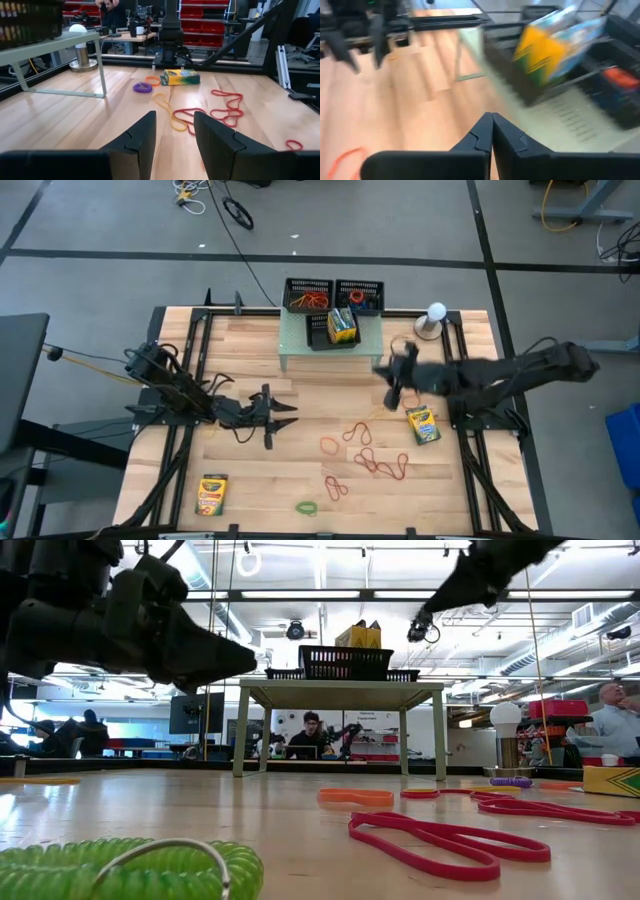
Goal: Pick & Place Office Desk Supplies
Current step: Put the red rubberband into the top left black bin
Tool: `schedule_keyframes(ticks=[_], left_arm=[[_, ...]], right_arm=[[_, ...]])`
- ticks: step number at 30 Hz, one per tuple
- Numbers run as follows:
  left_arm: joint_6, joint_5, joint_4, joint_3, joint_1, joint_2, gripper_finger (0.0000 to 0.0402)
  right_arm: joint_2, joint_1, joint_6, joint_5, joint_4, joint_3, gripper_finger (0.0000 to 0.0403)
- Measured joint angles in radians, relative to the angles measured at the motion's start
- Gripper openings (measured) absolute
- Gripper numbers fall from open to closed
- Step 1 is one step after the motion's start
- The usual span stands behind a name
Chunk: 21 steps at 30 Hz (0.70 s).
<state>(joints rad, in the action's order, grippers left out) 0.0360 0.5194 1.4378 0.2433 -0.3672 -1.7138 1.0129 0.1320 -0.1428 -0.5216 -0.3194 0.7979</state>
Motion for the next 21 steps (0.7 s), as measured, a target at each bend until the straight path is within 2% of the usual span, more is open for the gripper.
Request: schedule_keyframes(ticks=[5,8,11,15,18,21], left_arm=[[-0.023,0.003,-0.127,0.074,0.0,-0.004,0.0125],[-0.032,-0.003,-0.191,0.126,0.0,-0.039,0.0096],[-0.064,-0.068,-0.183,0.173,0.0,-0.099,0.0056],[-0.097,-0.176,-0.132,0.227,0.0,-0.183,0.0009],[-0.106,-0.211,-0.12,0.261,0.001,-0.232,0.0009],[-0.107,-0.214,-0.12,0.283,0.001,-0.257,0.0016]], right_arm=[[0.047,0.215,-0.155,-0.073,0.134,-0.12,0.0011],[0.096,0.334,-0.26,-0.138,0.122,-0.145,0.0016],[0.161,0.435,-0.364,-0.188,0.094,-0.143,0.0017],[0.276,0.492,-0.49,-0.196,0.097,-0.135,0.0023],[0.373,0.491,-0.577,-0.176,0.091,-0.135,0.004],[0.456,0.459,-0.636,-0.101,0.101,-0.135,0.0068]])
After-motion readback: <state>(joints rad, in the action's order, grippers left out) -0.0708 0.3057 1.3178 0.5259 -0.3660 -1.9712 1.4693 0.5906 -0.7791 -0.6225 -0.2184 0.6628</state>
